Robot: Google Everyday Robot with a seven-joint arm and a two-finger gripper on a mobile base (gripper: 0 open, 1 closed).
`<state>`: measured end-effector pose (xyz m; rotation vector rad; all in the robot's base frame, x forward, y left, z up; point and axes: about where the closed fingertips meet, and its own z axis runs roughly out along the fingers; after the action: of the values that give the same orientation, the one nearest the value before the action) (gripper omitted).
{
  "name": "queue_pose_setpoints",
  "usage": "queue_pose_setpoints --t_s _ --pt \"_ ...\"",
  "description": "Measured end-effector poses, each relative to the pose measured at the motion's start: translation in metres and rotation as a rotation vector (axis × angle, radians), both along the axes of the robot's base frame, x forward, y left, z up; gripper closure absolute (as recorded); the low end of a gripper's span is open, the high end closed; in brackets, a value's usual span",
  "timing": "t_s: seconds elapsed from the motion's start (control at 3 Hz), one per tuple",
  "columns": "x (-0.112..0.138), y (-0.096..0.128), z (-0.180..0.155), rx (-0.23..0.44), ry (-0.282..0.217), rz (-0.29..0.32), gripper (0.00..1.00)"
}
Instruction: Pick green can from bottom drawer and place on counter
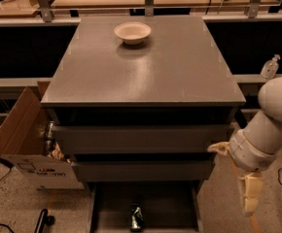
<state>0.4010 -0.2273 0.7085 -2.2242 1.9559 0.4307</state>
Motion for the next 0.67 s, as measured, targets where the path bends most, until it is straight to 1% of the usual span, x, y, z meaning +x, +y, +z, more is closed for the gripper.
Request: queue_pose_setpoints --t_s 0.33,0.67 --pt "-0.015 0.018 -0.022 -0.062 0.074 0.196 0.00" --pt "-0.044 0.031 -0.035 -0.088 0.070 0.421 0.00"
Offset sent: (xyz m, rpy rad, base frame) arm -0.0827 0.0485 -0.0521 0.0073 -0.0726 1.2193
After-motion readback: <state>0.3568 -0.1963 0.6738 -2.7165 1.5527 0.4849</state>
